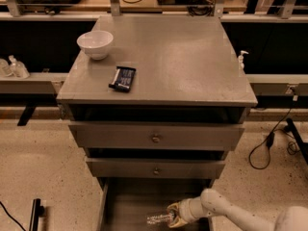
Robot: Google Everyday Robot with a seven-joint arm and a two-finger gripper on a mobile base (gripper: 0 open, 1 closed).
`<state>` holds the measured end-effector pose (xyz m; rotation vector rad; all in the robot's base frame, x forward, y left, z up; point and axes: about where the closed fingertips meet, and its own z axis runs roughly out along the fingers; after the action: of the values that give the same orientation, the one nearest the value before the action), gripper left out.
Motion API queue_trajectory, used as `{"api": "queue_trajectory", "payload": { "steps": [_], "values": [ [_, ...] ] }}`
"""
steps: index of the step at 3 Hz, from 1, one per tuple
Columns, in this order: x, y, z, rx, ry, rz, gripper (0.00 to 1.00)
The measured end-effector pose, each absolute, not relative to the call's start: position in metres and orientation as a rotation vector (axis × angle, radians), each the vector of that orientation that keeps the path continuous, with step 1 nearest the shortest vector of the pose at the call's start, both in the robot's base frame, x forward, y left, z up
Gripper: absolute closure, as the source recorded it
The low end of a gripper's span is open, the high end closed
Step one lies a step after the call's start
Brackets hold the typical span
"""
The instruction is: Pick water bottle from bottom drawer and place on counter
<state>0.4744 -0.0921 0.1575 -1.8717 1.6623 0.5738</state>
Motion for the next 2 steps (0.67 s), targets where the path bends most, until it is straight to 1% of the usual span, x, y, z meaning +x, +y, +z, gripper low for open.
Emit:
{"api": "queue_trajectory", "payload": {
  "steps": [1, 2],
  "values": [
    [0.468, -0.090, 0.214, -1.846, 1.578, 0.537, 1.00],
    [0.468, -0.081, 0.294, -1.838, 1.467, 0.555, 1.00]
  ]
}}
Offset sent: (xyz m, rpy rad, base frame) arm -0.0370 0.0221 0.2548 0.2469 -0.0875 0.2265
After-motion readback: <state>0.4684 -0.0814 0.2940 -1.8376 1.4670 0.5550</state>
